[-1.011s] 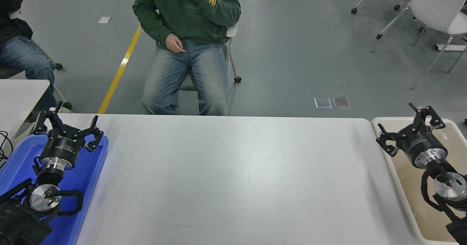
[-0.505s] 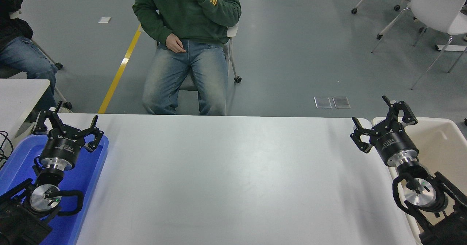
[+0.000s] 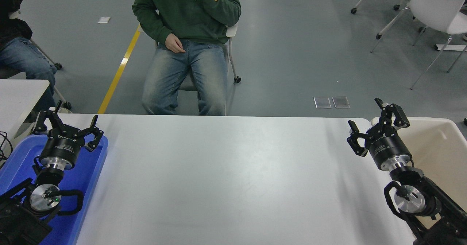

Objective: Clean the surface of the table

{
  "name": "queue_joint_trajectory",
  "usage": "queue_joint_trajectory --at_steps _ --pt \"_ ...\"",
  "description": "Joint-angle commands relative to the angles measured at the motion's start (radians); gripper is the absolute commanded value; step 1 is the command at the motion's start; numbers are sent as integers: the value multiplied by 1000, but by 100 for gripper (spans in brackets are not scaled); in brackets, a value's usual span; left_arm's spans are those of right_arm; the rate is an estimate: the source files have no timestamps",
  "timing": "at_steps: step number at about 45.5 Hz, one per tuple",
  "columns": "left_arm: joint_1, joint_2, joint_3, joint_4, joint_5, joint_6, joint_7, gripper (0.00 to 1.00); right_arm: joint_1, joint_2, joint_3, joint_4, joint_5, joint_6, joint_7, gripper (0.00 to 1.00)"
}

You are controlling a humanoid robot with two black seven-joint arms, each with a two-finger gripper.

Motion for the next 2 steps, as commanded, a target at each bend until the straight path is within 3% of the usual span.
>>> queue_joint_trajectory --at_steps 1,2 --pt "0 0 0 0 0 0 0 100 2 18 22 -20 -8 -15 22 100" --pt "0 0 0 0 0 0 0 100 2 18 22 -23 -5 -15 22 100"
